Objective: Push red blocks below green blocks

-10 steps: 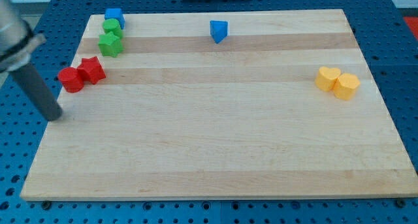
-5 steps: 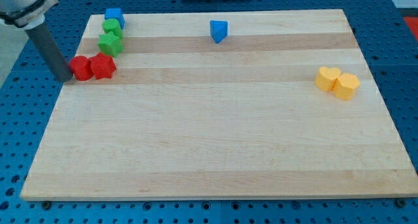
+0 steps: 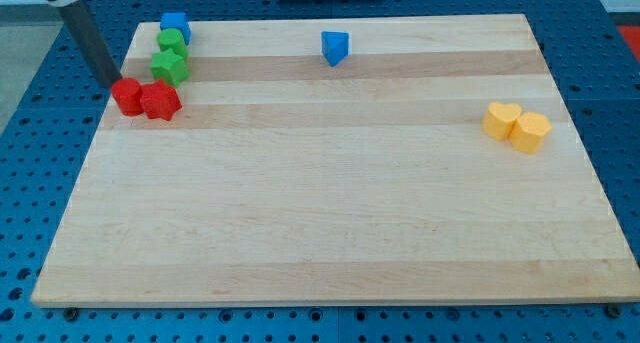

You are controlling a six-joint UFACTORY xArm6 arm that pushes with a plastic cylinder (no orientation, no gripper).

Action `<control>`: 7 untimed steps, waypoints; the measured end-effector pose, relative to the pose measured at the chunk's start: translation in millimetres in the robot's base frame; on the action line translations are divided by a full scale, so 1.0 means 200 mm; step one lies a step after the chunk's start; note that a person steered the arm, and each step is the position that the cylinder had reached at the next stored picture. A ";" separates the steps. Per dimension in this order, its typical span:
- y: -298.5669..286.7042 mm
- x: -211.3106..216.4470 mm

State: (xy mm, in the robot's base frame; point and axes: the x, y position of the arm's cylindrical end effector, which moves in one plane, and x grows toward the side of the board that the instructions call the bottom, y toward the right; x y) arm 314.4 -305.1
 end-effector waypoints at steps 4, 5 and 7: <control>0.14 0.42; 0.14 0.49; 0.37 0.58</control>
